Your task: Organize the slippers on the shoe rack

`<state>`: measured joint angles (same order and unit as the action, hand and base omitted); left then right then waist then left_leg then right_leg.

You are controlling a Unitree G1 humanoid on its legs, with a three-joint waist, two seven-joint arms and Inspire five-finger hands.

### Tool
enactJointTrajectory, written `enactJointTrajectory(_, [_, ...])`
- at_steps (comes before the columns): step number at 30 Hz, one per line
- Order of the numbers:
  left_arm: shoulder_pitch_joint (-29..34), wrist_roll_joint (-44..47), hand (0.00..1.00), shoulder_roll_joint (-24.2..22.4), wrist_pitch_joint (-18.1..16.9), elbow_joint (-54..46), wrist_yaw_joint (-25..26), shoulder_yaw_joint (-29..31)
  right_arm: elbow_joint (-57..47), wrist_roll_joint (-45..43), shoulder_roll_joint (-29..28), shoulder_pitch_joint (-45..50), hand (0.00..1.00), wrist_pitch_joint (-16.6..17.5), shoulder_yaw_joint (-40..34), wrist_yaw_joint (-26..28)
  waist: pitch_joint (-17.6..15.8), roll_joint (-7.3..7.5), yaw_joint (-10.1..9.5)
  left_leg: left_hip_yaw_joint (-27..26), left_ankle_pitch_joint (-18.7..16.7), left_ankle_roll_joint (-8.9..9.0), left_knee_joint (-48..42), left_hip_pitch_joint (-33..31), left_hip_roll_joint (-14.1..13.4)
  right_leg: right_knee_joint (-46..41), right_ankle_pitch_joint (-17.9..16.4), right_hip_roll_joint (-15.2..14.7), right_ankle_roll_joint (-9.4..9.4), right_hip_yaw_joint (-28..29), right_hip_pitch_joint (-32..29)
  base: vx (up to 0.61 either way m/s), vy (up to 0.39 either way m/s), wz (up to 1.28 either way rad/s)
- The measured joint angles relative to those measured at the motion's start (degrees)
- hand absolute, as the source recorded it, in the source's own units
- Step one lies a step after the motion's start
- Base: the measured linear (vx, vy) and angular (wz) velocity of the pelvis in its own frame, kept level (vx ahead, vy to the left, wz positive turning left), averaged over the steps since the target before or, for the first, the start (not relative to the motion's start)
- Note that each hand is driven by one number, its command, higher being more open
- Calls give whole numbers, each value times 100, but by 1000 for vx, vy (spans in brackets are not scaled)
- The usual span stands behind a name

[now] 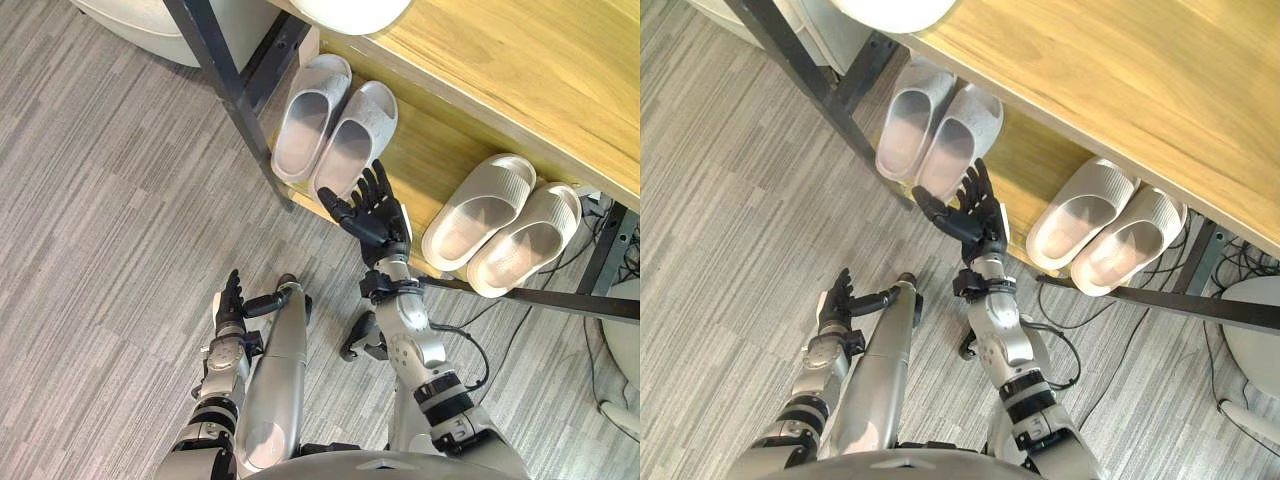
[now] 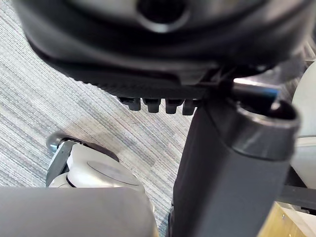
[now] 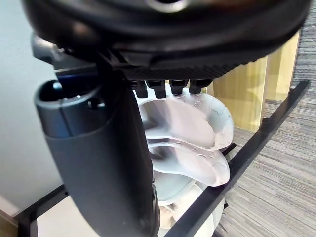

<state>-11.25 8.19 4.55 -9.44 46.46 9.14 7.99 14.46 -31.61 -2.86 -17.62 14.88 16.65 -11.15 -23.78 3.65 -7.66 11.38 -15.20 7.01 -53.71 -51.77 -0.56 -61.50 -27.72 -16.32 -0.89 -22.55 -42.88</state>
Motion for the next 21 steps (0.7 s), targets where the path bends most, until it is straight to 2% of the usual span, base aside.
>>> enactJointTrajectory(11, [16,-1,100,-124,-1,6,-89,23,282,6,5,-145,100,6,-472,-20,-33,-174,-81,-4,44,-6,24,28,0,-31,0,-15,-8,5,8,-3,25,0])
enactJointTrajectory(16, [12,0,100,-139,-1,10,-91,24,288,46,8,-187,100,6,-574,-11,-46,-196,-82,-62,41,-9,25,67,-11,-32,3,-15,-12,64,15,11,30,-3])
enactJointTrajectory(21, [-2,0,100,-221,7,-2,-109,8,57,793,4,138,100,-54,-633,-23,-67,-232,-58,-127,2,-51,70,312,-34,79,18,-15,-13,67,285,19,55,-1])
